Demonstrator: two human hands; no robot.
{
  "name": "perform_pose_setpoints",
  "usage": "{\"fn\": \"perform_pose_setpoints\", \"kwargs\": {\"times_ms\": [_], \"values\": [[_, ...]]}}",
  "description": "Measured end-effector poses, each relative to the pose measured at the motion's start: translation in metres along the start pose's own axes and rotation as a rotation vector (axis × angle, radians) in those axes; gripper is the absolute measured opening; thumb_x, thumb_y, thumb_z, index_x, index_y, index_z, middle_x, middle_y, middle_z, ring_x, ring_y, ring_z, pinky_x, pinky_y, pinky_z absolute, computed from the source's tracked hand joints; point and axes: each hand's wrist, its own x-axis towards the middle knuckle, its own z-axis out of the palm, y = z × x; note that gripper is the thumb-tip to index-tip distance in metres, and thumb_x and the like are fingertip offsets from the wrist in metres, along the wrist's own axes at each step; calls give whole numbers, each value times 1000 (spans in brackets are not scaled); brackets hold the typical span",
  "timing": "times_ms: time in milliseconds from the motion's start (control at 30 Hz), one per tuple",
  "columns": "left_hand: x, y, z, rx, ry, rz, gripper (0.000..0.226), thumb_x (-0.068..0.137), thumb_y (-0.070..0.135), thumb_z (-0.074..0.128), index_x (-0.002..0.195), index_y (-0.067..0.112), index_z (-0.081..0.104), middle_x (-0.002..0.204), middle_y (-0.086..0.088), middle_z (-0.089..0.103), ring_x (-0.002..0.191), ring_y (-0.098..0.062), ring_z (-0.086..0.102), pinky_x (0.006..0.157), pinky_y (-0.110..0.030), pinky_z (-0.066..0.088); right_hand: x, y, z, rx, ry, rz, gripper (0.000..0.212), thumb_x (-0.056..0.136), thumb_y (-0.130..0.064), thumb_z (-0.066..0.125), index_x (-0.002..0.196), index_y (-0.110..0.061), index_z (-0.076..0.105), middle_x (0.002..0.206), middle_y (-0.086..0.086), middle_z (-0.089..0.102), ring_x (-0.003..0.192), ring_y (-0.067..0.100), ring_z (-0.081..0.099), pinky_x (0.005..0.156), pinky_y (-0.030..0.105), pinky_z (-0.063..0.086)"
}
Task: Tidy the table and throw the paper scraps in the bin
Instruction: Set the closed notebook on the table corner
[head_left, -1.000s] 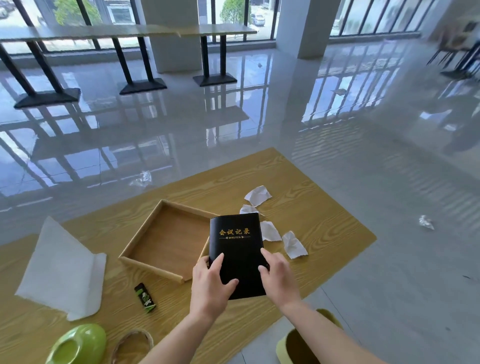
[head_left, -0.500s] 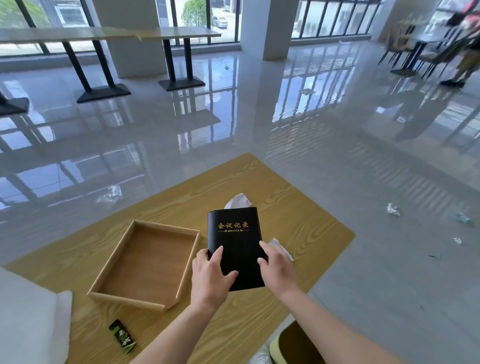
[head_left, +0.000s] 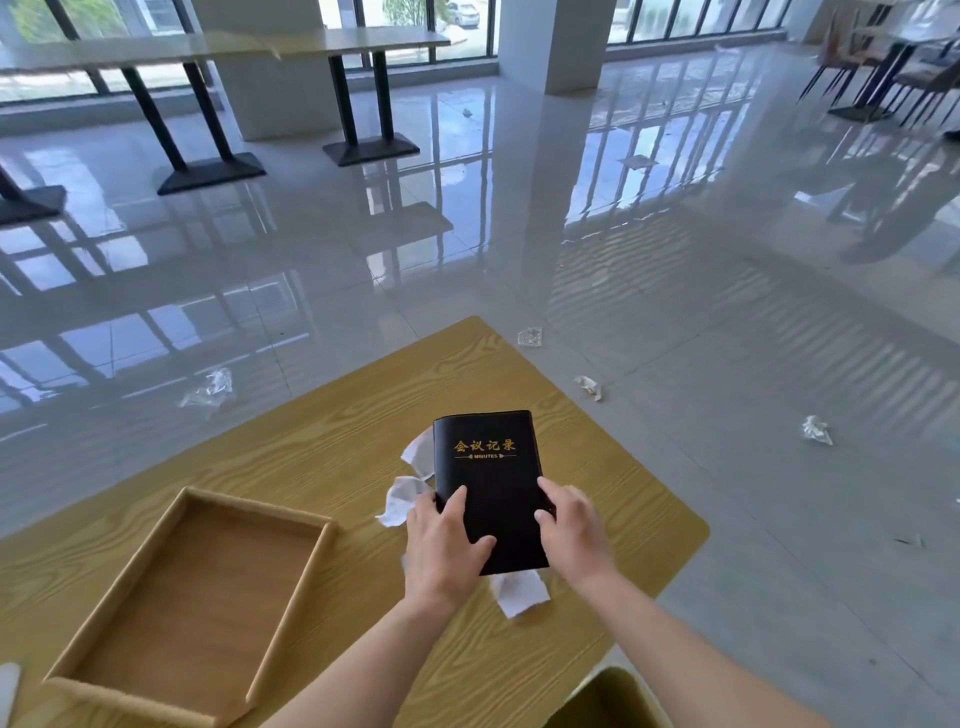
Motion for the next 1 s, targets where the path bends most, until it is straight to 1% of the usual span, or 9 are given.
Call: {"fn": "perform_pose_setpoints", "kwargs": {"times_ms": [167,267,400,533,700,800,867,933,1000], "values": [[28,31,32,-12,-30,-42,65,81,35,73,137,26,42,131,-6,38,126,-23,32,99,-29,33,48,30,-20,-35,-51,8,49,98,-8,52,145,-14,44,133,11,54,123,25,53,98,35,46],[45,45,47,-31,-56,-73,60,81,33,73,134,27,45,131,-8,38,126,-26,33,101,-31,33,73,46,-27,-81,-71,7,49,97,-9,52,145,-16,45,131,11,56,120,27,55,94,34,46],[63,56,64,-33,-82,-125,60,82,34,73,134,26,44,132,-10,39,125,-27,33,103,-35,37,100,59,-30,-117,-115,11,48,98,-9,52,145,-17,45,131,11,56,120,28,54,97,37,49],[70,64,80,-38,-97,-174,73,84,31,72,146,23,34,141,-12,32,133,-28,29,110,-38,35,121,70,-33,-142,-144,16,50,96,-7,53,144,-19,46,132,10,55,121,27,55,98,37,50],[73,70,95,-86,-131,-157,80,83,25,73,149,22,28,142,-9,31,135,-24,27,109,-35,34,143,80,-41,-143,-142,11,51,94,-1,54,141,-20,50,131,9,58,120,25,57,98,37,50],[77,70,96,-20,-95,-82,79,80,30,75,146,23,32,143,-8,27,135,-24,26,106,-32,35,154,83,-45,-144,-149,-14,51,93,0,54,140,-20,51,133,9,58,122,25,56,101,37,49],[83,68,96,101,-60,39,81,78,37,77,145,23,34,152,-11,16,141,-28,18,109,-35,34,161,84,-45,-146,-148,-20,50,93,-1,54,139,-21,52,133,8,59,122,25,56,101,37,49],[89,67,98,251,-81,215,90,74,48,78,147,22,31,158,-14,4,147,-32,5,116,-42,28,167,84,-43,-142,-145,-18,48,93,-4,55,138,-21,54,133,7,60,122,24,57,100,36,48],[95,67,102,369,-149,335,98,73,54,76,150,23,24,160,-19,-1,148,-34,-7,120,-47,16,169,84,-40,-140,-153,-17,44,94,-15,58,137,-22,54,132,6,60,120,23,58,100,36,49]]}}
